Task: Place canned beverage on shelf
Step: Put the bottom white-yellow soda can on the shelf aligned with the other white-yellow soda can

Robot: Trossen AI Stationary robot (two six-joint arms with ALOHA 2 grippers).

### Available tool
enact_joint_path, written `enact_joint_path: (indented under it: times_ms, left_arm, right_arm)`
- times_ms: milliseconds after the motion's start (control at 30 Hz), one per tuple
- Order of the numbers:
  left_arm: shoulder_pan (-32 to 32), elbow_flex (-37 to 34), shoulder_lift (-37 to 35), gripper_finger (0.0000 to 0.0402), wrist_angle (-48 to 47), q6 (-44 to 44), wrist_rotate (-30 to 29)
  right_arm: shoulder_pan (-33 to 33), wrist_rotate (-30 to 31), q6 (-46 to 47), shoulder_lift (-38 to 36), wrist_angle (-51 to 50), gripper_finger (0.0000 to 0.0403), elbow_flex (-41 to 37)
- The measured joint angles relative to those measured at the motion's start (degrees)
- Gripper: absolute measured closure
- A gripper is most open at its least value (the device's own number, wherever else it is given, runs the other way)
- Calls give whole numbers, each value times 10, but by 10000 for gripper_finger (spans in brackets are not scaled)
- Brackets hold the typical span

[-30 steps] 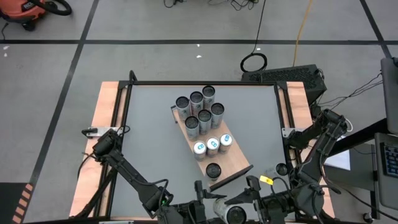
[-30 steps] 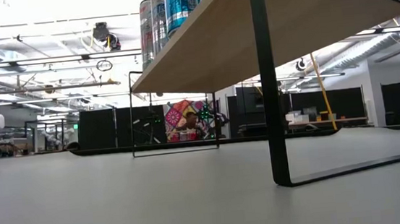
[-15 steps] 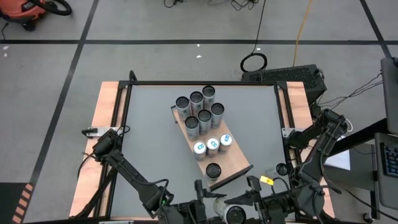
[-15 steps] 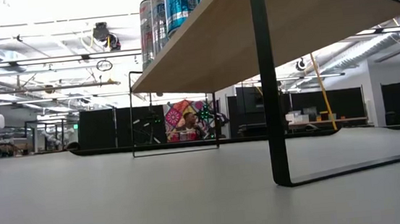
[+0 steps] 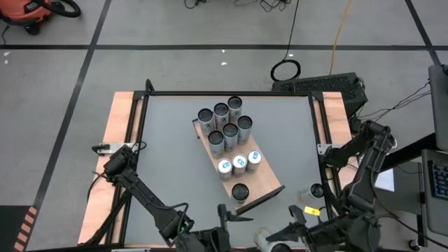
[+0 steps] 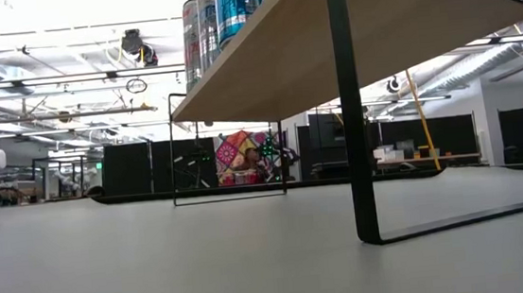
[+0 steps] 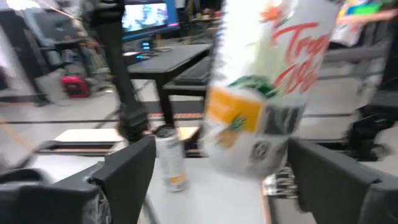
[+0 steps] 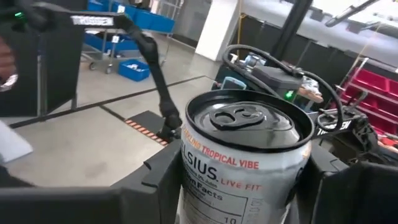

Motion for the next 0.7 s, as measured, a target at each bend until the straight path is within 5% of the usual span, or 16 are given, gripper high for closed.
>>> enact_joint_path:
  times_ms: [433, 700]
  left_arm:
    - [-26, 0, -71, 46, -1, 133, -19]
    - [-27, 0, -121, 45, -28, 163, -18]
  right_arm:
    - [-9, -8, 38, -28, -103, 232, -20]
    - [-55, -7, 49, -130, -43, 232, -147]
